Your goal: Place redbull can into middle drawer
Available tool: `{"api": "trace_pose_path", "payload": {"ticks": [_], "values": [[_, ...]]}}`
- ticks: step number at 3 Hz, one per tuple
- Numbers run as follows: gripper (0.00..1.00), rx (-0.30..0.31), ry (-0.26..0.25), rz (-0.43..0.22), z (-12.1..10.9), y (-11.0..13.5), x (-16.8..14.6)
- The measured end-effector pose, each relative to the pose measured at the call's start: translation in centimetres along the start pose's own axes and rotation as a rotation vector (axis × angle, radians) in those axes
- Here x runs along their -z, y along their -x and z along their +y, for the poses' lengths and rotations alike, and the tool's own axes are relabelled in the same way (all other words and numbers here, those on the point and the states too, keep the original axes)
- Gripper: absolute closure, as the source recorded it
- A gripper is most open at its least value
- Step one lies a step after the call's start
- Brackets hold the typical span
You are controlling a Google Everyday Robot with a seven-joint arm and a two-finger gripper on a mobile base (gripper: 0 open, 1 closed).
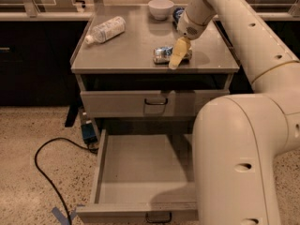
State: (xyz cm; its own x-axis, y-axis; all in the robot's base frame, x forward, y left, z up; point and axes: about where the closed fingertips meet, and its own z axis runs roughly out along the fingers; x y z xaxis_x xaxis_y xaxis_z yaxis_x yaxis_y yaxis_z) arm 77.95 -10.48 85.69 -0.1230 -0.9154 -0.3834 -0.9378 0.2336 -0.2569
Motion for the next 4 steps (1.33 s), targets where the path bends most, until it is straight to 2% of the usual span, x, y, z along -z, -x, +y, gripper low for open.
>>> {"api": "trace_pose_path", "payload": {"ticks": [2, 3, 4], "values": [[0.00, 0.025, 0.075, -0.035, 0.8, 0.3, -1.7], [0.05, 0.040, 0.118, -0.051, 1.5, 0.4, -2.4], [0.24, 0.040, 0.119, -0.051, 1.6, 0.4, -2.4]]}}
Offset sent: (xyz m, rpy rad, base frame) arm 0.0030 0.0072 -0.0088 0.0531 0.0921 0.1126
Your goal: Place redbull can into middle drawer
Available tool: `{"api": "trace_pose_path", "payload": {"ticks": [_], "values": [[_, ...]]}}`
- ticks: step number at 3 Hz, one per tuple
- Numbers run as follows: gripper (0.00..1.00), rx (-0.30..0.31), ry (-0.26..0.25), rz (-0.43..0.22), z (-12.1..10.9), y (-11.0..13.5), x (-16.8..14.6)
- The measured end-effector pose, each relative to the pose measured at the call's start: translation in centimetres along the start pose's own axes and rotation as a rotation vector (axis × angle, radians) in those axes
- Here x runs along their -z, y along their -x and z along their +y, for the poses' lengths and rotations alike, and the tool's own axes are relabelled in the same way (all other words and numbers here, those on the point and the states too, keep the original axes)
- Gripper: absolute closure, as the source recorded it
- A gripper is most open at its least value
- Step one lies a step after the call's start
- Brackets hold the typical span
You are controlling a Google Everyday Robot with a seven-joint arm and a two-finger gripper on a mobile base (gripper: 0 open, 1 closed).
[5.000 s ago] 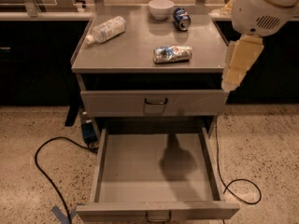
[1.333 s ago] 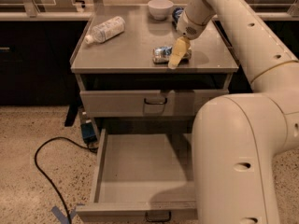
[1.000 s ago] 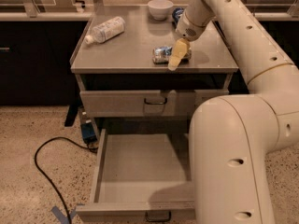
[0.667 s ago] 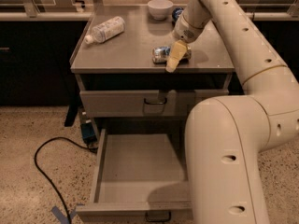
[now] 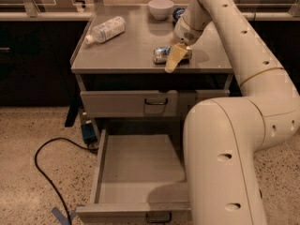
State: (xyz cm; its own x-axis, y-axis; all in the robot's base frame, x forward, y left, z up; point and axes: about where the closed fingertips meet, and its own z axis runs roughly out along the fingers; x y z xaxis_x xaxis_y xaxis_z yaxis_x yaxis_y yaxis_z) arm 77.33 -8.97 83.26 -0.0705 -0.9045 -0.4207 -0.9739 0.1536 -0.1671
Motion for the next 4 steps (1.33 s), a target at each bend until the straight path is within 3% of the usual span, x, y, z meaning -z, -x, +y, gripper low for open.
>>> {"api": "trace_pose_path", "payload": {"ticks": [2, 3, 4], "values": [[0.70, 0.000, 0.000, -0.009, 0.0, 0.4, -0.3], [0.92, 0.001, 0.002, -0.057, 1.0, 1.4, 0.8], [1.00, -0.009, -0.005, -0.188, 4.0, 2.6, 3.9]]}}
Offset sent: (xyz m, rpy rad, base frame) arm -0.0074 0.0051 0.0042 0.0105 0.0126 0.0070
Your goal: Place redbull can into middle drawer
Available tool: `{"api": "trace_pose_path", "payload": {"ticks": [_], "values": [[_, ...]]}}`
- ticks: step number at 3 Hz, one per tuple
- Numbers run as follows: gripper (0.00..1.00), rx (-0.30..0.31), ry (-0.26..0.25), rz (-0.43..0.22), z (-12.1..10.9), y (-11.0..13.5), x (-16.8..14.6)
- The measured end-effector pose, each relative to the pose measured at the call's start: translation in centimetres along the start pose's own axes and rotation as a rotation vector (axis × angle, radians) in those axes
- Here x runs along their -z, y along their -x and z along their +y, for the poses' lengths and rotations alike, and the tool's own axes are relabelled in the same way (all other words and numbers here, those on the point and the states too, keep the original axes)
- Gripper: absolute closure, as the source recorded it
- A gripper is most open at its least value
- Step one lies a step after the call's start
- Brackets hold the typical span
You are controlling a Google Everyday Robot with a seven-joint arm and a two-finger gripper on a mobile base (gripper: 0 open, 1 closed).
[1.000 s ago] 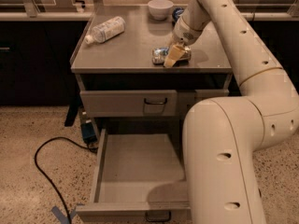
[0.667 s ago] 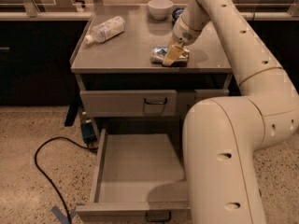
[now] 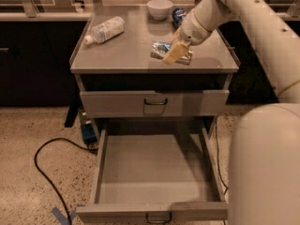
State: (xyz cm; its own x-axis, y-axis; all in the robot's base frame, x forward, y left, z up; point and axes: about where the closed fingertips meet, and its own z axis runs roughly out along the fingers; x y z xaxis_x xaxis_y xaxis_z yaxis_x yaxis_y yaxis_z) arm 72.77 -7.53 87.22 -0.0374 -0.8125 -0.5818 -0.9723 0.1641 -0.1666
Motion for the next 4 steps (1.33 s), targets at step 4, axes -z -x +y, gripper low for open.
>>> {"api": "trace_pose_path", "payload": {"ticks": [4], "values": [[1.00, -0.058, 0.154, -0.076, 15.7, -4.5, -2.4]]}}
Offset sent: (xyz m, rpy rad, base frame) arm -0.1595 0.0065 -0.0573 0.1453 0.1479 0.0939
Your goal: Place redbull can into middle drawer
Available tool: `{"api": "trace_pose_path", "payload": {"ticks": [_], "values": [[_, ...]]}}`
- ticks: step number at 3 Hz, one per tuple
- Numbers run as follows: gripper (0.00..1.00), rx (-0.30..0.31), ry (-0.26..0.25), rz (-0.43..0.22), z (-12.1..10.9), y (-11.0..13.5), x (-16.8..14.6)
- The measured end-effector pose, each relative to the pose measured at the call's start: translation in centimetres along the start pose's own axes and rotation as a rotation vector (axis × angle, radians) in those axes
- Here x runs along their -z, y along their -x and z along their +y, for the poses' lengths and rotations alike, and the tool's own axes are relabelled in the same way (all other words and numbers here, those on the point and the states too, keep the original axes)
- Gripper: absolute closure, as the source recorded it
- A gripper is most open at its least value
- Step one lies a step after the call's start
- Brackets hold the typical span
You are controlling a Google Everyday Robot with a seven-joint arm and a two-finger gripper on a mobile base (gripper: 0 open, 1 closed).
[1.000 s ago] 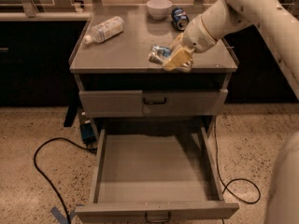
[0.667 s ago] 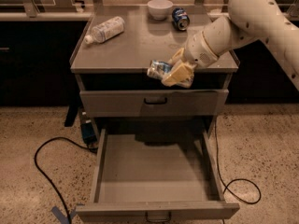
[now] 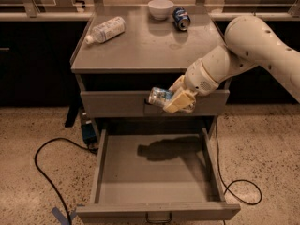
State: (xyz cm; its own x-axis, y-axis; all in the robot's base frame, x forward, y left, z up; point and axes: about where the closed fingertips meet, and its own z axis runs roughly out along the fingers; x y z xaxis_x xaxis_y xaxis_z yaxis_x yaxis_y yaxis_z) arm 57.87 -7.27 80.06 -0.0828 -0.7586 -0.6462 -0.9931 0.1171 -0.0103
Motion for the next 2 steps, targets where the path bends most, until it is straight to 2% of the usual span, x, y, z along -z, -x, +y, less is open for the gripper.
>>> {"api": "trace_pose_path", "payload": {"ticks": [1, 2], "values": [[1.00, -0.004, 0.005, -0.021, 0.6, -0.8, -1.0], [1.00, -0.017, 0.002, -0.042, 1.7, -3.4, -3.5]]}}
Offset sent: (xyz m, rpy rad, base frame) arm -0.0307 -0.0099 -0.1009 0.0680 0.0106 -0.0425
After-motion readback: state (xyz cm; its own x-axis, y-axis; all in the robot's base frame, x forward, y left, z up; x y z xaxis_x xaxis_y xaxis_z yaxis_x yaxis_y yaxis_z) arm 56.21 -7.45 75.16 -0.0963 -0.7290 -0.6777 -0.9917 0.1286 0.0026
